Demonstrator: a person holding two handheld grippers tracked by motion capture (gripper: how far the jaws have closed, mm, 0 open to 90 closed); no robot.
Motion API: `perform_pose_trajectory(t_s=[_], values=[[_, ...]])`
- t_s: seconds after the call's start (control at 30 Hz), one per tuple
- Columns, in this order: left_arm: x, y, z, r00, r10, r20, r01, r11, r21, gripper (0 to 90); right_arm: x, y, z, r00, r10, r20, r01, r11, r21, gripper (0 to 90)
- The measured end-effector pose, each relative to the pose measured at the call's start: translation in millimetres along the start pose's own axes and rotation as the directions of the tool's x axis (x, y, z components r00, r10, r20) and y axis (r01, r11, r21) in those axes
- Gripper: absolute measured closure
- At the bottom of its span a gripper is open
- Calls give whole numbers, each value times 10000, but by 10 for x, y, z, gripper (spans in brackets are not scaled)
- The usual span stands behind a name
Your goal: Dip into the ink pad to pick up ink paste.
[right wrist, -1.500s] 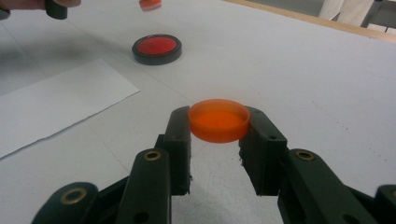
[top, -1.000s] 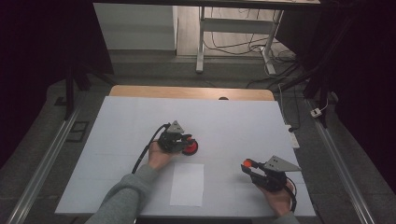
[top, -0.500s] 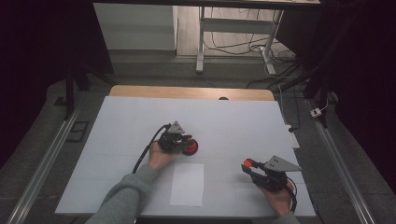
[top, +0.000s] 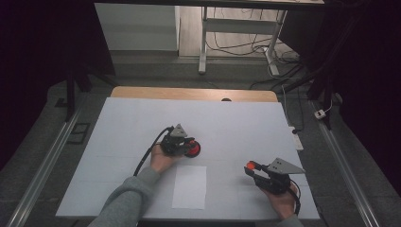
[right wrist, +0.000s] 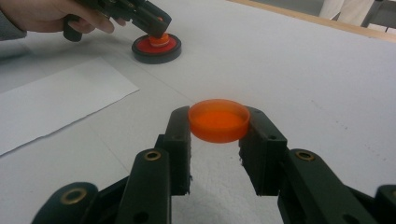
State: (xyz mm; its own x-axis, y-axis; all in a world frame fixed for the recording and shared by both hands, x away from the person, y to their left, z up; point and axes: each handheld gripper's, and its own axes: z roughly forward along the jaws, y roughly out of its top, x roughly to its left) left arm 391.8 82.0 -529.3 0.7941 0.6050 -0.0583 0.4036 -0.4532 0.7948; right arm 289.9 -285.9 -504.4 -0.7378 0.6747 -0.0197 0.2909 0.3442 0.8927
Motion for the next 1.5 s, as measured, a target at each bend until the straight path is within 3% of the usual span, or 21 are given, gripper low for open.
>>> perform_pose_trajectory(t_s=[0.37, 0.5, 1.5], values=[[-37, -30, 1, 9997, 86, -229, -89, 9998, -159, 735, 6, 3, -1, 10000, -5, -5, 5, 10000, -16, 644], [-29, -35, 2, 9999, -39, -168, 36, 9998, -205, 736, 13, 7, -5, 10000, -35, -11, 35, 10000, -37, 644], [-33, -50, 10, 9998, 60, -190, -66, 9995, -313, 735, 7, 17, -22, 10000, -34, 67, 34, 9999, -125, 644]])
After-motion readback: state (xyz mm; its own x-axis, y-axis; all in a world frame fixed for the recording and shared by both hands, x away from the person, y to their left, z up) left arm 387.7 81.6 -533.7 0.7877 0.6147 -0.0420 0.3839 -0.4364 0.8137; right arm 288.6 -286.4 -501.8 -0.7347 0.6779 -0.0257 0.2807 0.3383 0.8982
